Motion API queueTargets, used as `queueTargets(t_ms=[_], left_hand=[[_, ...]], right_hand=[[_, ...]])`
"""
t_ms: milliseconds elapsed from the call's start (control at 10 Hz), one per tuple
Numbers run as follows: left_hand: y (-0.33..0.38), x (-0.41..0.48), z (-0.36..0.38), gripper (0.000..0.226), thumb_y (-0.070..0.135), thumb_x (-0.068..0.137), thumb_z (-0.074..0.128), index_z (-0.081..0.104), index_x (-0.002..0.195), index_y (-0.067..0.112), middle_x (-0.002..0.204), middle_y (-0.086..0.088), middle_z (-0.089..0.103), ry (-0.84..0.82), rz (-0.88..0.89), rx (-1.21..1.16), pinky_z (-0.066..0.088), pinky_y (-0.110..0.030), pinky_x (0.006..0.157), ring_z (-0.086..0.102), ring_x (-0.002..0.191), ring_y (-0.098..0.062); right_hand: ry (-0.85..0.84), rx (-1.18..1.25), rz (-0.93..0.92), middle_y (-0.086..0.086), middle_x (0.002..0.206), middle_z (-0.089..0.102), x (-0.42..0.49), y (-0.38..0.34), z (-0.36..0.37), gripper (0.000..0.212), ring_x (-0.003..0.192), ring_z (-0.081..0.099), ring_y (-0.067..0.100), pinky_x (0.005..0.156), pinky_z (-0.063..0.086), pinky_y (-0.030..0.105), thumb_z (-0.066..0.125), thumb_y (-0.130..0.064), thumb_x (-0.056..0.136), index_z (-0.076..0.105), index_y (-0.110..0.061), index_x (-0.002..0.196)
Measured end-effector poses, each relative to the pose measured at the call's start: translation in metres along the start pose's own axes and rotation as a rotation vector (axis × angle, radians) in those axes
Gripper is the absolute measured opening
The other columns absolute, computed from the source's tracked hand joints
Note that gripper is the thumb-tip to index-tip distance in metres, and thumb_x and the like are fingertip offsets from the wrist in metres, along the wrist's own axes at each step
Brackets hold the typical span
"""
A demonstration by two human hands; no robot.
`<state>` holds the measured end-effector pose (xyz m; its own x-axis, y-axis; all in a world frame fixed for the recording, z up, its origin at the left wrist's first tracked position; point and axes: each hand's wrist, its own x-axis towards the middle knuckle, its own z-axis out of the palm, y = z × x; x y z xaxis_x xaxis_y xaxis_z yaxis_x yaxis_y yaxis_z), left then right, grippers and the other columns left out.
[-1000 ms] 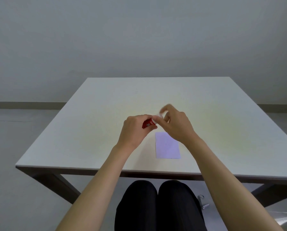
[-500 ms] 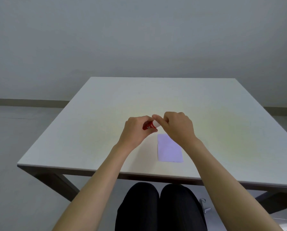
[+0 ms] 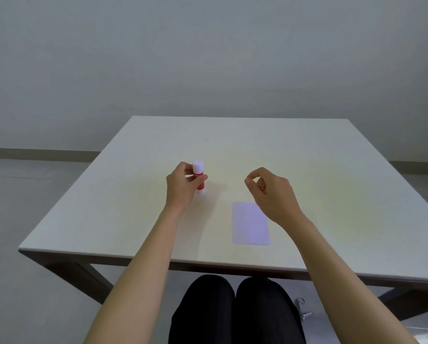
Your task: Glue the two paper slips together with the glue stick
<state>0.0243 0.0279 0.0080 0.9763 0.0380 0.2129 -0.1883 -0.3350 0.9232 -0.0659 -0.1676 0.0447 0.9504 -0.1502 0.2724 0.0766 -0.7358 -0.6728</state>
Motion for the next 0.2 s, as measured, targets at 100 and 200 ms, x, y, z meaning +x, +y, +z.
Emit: queueTargets(t_ms=[100, 200], left_hand=[[-0.0020, -0.0004, 0.0007, 0.018, 0.011, 0.075, 0.072, 0.054, 0.081, 0.013, 0.065, 0.003, 0.069, -0.012, 0.014, -0.005, 0.040, -0.001, 0.056, 0.064, 0.057, 0.009], [-0.0036, -0.0046, 0.0020, 0.024, 0.012, 0.073, 0.075, 0.055, 0.081, 0.022, 0.077, 0.007, 0.069, -0.022, -0.007, -0.004, 0.043, -0.008, 0.057, 0.066, 0.061, 0.004]], right_hand=[[-0.020, 0.010, 0.006, -0.011, 0.049, 0.047, -0.0021, -0.0022, -0.0003, 0.016, 0.050, 0.045, 0.008, 0.058, 0.040, 0.030, 0.052, -0.029, 0.093, 0.062, -0.016, 0.094], [-0.056, 0.017, 0.026, -0.009, 0.056, 0.053, -0.0046, -0.0040, 0.0030, 0.017, 0.053, 0.048, 0.009, 0.059, 0.042, 0.030, 0.053, -0.032, 0.092, 0.062, -0.018, 0.094]])
